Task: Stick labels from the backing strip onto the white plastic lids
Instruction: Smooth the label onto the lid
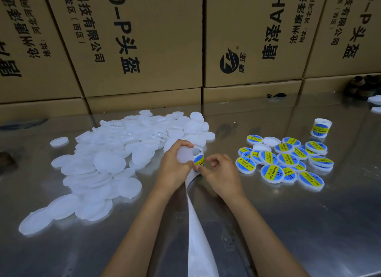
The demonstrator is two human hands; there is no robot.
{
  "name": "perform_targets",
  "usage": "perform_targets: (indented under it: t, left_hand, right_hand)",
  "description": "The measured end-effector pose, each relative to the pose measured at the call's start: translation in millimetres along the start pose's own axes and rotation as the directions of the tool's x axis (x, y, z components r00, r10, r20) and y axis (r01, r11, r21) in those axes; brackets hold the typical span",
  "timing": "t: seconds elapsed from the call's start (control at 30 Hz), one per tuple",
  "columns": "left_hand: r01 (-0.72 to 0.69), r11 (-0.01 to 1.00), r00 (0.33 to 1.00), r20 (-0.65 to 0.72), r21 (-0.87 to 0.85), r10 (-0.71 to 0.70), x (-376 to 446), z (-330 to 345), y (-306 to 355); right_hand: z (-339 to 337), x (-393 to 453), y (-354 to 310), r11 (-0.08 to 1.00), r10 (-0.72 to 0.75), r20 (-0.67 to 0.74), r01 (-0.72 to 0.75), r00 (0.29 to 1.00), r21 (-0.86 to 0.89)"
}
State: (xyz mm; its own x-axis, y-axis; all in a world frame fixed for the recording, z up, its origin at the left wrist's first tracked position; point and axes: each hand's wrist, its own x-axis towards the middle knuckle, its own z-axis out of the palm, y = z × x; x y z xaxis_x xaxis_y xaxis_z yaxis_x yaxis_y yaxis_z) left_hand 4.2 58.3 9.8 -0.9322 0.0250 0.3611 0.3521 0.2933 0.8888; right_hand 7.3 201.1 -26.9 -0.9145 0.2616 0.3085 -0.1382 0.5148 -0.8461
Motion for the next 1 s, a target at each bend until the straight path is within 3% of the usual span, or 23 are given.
perform_targets:
  t: [0.17,0.47,0.63,1.0]
  left_hand:
    - [0.04,0.999,0.999,-0.014,-0.021,-0.04,2,-4,1]
    - [0.01,1.0,0.993,0.116,-0.026,-0.007,1,-9,2]
    - [0.036,0.997,0.996,0.086,-0.064,-0.031,2,-4,0]
    - [-0.02,0.999,1.0,0.012,0.033,0.02,3,2,-7]
  right_hand:
    - [-2,0,-2,0.999,-0.014,0.042,0.013,0.999,0.032]
    - [-3,0,-7,0.99,0.047,0.126,-0.063,0.991,0.127]
    - [-3,-1,-8,0.989,0.042,0.128,-0.059,0.991,0.134]
    - [-3,-3,-9,0.983,0.015,0.109,-0.034,0.994,0.178]
